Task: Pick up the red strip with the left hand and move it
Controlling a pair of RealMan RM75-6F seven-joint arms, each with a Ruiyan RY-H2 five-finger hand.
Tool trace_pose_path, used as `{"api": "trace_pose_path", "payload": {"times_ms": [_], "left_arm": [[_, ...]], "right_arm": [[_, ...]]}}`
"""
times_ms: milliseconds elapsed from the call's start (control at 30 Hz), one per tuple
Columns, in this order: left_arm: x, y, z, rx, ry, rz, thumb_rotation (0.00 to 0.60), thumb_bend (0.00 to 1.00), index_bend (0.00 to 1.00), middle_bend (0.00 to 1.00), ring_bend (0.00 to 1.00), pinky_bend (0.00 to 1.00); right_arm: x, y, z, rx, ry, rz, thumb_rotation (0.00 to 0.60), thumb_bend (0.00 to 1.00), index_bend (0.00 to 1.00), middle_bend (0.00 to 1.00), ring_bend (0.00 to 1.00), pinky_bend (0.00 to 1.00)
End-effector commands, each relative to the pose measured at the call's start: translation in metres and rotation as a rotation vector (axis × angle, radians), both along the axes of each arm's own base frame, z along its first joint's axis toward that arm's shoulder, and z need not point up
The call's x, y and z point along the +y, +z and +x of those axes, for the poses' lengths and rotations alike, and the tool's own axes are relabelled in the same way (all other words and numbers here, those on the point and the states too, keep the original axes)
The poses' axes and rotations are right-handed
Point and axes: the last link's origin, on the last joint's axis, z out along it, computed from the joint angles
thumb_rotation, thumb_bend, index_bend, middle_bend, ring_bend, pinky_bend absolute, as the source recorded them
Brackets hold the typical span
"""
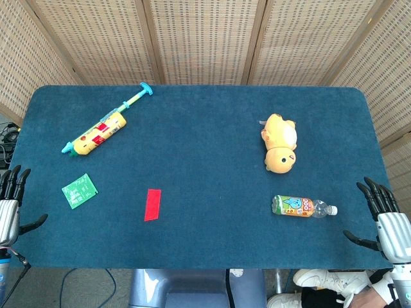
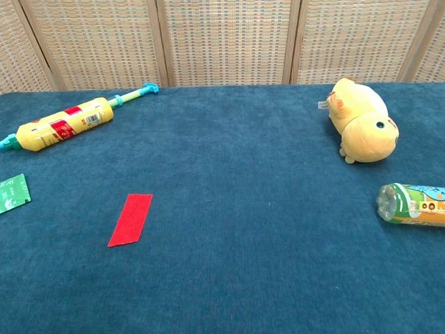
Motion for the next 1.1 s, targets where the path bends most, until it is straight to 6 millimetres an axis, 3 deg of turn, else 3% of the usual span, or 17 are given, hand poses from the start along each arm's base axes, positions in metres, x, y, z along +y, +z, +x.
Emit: {"api": "trace_pose_path", "payload": {"times_ms": [33, 1100], "left_arm": [[0.000, 0.000, 0.000, 0.000, 0.000, -0.001, 0.600, 0.00, 0.00, 0.00, 0.00, 0.00], [0.000, -0.011, 0.009, -0.035, -0.042, -0.065, 0.600, 0.00, 0.00, 0.00, 0.00, 0.00]], "right_arm": [[0.000, 0.000, 0.000, 0.000, 0.001, 0.001, 0.600, 0.00, 0.00, 0.00, 0.00, 0.00], [0.002, -0.003, 0.003, 0.001, 0.008, 0.024, 0.600, 0.00, 0.00, 0.00, 0.00, 0.00]]}}
